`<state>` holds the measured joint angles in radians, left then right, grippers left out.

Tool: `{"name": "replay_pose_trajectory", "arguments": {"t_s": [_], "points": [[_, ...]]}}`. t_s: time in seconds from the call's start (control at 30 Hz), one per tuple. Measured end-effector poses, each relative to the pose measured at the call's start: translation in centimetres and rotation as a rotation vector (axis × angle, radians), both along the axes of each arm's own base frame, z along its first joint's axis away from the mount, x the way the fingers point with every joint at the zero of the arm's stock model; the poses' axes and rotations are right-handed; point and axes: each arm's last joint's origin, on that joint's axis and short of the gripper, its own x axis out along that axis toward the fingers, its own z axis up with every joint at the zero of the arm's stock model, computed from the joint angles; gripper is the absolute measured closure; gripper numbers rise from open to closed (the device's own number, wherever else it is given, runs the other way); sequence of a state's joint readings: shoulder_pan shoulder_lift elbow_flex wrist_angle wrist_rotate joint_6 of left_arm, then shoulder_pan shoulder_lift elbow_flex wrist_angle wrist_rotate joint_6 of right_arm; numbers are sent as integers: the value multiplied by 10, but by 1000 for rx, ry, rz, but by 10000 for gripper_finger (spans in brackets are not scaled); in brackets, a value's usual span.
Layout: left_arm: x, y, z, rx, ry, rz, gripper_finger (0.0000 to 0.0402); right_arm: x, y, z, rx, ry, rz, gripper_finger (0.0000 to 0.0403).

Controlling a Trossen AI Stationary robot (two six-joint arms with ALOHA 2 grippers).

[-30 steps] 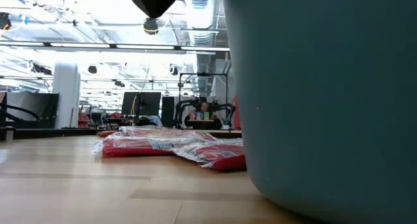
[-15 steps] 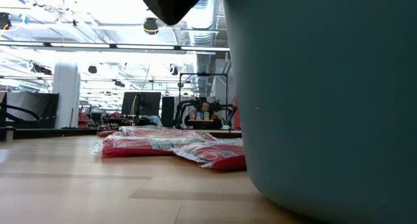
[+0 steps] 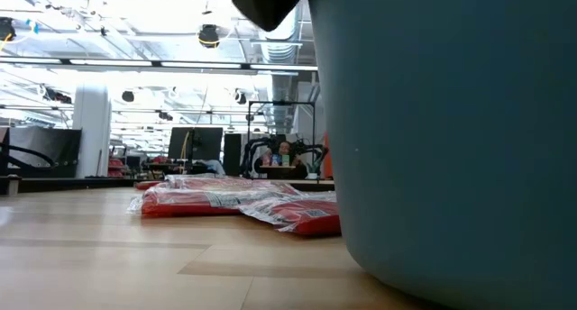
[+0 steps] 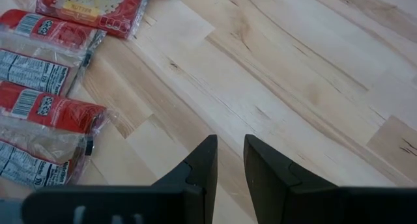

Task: Sort popcorn bags into baskets
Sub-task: Put the popcorn bag into the blue container

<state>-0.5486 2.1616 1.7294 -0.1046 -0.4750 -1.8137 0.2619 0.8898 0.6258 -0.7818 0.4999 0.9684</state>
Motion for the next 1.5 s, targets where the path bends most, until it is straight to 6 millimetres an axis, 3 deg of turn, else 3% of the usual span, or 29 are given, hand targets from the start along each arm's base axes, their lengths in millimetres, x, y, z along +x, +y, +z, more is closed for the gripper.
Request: {"name": "replay_pose_trajectory", "arguments": {"t_s": [0.37,0.63,0.8,1.17,1.33,1.5], "points": [[10,10,5,45,-38,-112,241,0,0,0,1,0,0,302],[18,15,18,71,-65,-248,237,0,0,0,1,0,0,302],[16,16,28,92,3,-298,237,0,0,0,1,0,0,302],[15,26,27,161,102,-395,237,0,0,0,3,0,0,302],[-3,49,46,312,230,-493,237,0,0,0,5,-1,1,302],[-27,84,65,586,410,-524,237,0,0,0,5,1,1,302]]}}
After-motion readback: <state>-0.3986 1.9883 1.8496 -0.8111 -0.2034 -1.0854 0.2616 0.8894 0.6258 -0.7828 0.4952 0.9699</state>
